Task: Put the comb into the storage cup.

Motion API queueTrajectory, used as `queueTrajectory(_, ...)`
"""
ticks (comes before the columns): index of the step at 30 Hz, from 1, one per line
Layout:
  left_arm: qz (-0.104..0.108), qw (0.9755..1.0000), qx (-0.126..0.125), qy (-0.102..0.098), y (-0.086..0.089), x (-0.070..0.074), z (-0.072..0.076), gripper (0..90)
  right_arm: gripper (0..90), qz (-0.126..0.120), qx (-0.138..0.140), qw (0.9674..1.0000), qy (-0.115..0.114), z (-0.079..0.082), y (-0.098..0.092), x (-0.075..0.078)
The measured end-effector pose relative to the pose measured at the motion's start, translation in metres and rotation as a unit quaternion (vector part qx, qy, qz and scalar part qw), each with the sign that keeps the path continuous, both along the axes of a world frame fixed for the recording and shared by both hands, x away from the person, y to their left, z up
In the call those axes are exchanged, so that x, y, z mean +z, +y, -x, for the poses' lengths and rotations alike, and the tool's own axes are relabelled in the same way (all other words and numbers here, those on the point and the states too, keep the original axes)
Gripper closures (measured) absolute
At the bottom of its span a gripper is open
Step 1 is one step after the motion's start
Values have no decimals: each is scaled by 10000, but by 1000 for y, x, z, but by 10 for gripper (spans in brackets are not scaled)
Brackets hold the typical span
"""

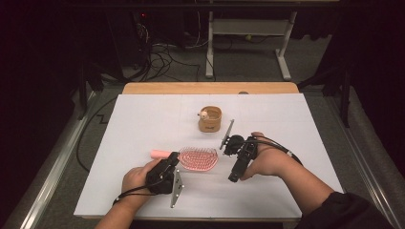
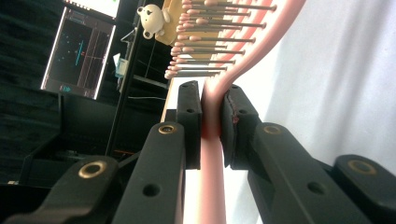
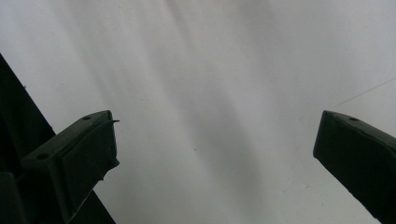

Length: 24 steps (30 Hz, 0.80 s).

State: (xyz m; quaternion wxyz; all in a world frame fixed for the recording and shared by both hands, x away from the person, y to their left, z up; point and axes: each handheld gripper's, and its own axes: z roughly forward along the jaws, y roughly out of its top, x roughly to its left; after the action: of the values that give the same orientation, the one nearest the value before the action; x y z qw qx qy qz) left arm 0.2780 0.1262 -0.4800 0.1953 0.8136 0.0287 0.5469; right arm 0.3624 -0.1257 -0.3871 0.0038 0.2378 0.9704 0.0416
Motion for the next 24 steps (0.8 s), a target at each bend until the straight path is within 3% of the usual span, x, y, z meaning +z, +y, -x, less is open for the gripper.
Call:
queueTrajectory(18, 42, 10000, 50, -11, 3, 2, -1, 800, 2, 291, -257, 9992, -69, 2, -38, -37)
queueTrajectory(24, 135, 9999, 80, 1, 4, 3, -2, 800, 2, 366, -494, 9981, 26, 0, -59, -49)
